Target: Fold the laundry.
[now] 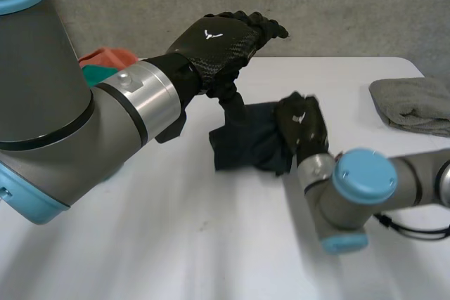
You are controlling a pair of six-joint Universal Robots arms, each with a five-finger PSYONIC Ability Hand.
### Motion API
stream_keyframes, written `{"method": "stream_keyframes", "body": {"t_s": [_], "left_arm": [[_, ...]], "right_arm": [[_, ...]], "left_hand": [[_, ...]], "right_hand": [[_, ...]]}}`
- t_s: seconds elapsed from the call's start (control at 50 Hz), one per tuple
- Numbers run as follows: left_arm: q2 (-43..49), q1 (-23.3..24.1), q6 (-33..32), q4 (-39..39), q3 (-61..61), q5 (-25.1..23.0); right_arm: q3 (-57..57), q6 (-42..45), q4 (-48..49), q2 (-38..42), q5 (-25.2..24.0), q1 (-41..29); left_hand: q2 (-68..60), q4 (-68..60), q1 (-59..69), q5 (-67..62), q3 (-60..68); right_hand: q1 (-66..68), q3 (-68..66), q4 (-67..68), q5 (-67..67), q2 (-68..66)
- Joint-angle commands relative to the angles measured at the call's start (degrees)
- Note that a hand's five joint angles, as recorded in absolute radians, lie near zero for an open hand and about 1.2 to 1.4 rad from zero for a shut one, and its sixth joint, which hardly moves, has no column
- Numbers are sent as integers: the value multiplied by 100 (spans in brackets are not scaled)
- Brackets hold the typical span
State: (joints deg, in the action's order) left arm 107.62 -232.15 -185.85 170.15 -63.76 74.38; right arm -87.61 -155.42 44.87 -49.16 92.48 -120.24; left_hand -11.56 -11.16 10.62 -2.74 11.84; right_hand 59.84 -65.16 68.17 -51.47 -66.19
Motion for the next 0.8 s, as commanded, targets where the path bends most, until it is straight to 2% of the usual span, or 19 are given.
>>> {"method": "stream_keyframes", "body": {"t_s": [0.02, 0.12, 0.24, 0.3, 0.34, 0.42, 0.48, 0.7, 0.72, 0.74, 0.76, 0.8], "left_arm": [[-40, -49, -4, 1, 48, -12], [-180, -85, 31, 1, 109, -12], [-391, -137, 154, 1, 83, -12], [-409, -155, 189, 1, 57, -12], [-383, -181, 216, 18, 39, -12], [-207, -181, 233, 27, 30, -12], [-84, -173, 233, 27, 39, -12], [127, -146, 207, 27, 39, -12], [127, -155, 207, 27, 39, -12], [127, -164, 207, 27, 39, -12], [127, -164, 216, 27, 48, -12], [118, -181, 233, 18, 48, -12]], "right_arm": [[1051, -726, -232, -225, -634, 632], [2351, -1130, -636, -155, -617, 1256], [4459, -1535, -1497, 616, -625, 2379], [4971, -1597, -1691, 960, -739, 2715], [5472, -1641, -1849, 1433, -1072, 3136], [5782, -2000, -1841, 2365, -2249, 3848], [5755, -2141, -1727, 2761, -2672, 4156], [5500, -2326, -1147, 3317, -3508, 4878], [5474, -2335, -1147, 3308, -3543, 4904], [5430, -2326, -1147, 3291, -3587, 4930], [5404, -2318, -1147, 3273, -3587, 4948], [5369, -2283, -1147, 3229, -3535, 4983]], "left_hand": [[156, 116, -62, 274, -184], [156, 116, -62, 274, -184], [156, 116, -62, 274, -184], [156, 116, -62, 274, -184], [156, 116, -62, 274, -184], [156, 116, -62, 274, -184], [156, 116, -62, 274, -184], [156, 116, -62, 274, -184], [156, 116, -62, 274, -184], [156, 116, -62, 274, -184], [156, 116, -62, 274, -184], [156, 116, -62, 274, -184]], "right_hand": [[2016, -1484, 1183, -1853, -1381], [2016, -1484, 1183, -1853, -1381], [2016, -1484, 1183, -1853, -1381], [2016, -1484, 1183, -1853, -1381], [2016, -1484, 1183, -1853, -1381], [2016, -1484, 1183, -1853, -1381], [2016, -1484, 1183, -1853, -1381], [2016, -1484, 1183, -1853, -1381], [681, -150, -152, -519, -47], [-2779, 3311, -3612, 2942, 3414], [-4196, 4728, -5029, 4359, 4830], [-4984, 5516, -5817, 5147, 5619]]}}
